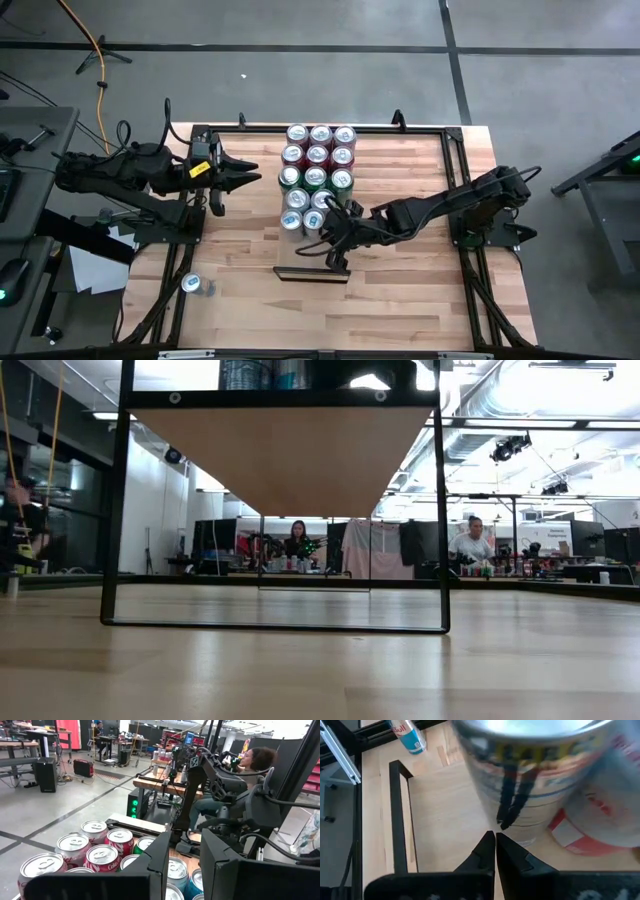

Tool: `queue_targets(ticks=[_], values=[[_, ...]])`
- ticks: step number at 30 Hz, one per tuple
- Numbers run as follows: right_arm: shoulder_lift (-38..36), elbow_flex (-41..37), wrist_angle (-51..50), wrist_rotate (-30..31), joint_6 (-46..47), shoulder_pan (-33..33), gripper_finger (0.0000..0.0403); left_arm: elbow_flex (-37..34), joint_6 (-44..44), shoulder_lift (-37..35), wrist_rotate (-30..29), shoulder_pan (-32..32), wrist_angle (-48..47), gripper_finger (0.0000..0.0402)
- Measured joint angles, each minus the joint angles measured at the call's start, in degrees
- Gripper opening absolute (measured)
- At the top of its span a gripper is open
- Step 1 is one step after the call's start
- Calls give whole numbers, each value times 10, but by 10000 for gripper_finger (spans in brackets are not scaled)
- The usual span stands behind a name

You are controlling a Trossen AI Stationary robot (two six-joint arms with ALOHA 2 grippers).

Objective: Place canned beverage on shelf
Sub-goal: Put the top right blue soda can on the shelf, then put the blue soda can on the shelf

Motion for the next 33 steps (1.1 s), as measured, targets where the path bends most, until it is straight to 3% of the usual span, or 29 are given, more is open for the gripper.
queue_targets(ticks=[6, 11, 16, 22, 33], values=[[-3, 0, -2, -17, -33, -3, 0, 0, 0, 0, 0, 0, 0, 42], [-50, 0, -45, -35, -69, 9, 0, 0, 0, -7, 7, -1, -2, 42], [-128, 0, -73, 26, -86, 21, 0, 0, 0, -18, 42, -1, -27, 40], [-201, 0, -35, 113, -124, 14, 0, 0, 3, -20, 65, -1, -40, 21], [-223, 0, 26, 85, -187, -7, 0, 0, 9, -20, 69, -1, -29, 1]])
